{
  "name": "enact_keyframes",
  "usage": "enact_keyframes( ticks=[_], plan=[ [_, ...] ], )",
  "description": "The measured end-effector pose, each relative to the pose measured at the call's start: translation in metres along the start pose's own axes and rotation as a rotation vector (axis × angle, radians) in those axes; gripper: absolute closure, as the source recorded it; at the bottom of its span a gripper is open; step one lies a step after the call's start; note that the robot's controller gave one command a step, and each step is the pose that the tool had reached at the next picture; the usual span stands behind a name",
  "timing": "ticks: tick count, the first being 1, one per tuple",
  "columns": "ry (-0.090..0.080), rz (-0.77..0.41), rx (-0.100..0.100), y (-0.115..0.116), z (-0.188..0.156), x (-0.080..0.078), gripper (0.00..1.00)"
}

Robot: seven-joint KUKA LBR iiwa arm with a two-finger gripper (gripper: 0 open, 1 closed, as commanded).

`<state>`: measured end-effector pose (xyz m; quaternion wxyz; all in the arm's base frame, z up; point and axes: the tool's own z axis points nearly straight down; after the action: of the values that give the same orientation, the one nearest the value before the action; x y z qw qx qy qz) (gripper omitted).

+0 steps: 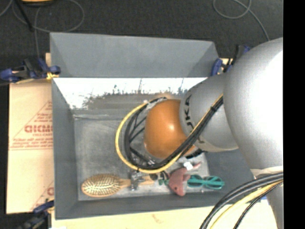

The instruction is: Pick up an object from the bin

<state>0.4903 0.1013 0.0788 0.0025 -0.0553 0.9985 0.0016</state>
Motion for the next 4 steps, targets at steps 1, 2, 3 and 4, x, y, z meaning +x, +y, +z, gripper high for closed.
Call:
enact_keyframes(
  ticks=[1, 2, 3, 4],
  plan=[
    [0.010, 0.007, 0.002, 0.010, -0.056, 0.008, 1.00],
    [0.006, -0.021, 0.004, 0.007, -0.134, -0.001, 1.00],
    [-0.001, 0.036, 0.002, 0.007, -0.175, 0.011, 1.00],
    [0.003, 0.173, 0.003, 0.012, -0.082, -0.003, 0.00]
  ],
)
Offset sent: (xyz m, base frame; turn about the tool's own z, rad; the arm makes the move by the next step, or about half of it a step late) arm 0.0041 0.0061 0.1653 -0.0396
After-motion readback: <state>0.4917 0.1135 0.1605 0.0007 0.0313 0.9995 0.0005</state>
